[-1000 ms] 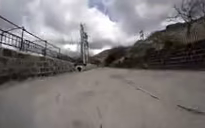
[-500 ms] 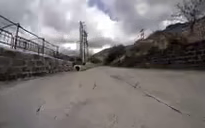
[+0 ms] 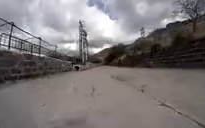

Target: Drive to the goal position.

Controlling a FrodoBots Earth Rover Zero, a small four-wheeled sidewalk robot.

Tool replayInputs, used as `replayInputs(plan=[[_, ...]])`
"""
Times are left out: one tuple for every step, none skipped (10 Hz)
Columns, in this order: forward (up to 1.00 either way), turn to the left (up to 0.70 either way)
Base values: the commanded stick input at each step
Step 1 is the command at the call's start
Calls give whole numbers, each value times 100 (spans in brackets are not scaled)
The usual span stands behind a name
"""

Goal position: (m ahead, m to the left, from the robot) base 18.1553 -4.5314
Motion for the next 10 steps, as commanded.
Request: replayInputs(plan=[[100, 0], [100, 0], [100, 0], [100, 0], [100, 0], [100, 0], [100, 0], [100, 0], [100, 0], [100, 0]])
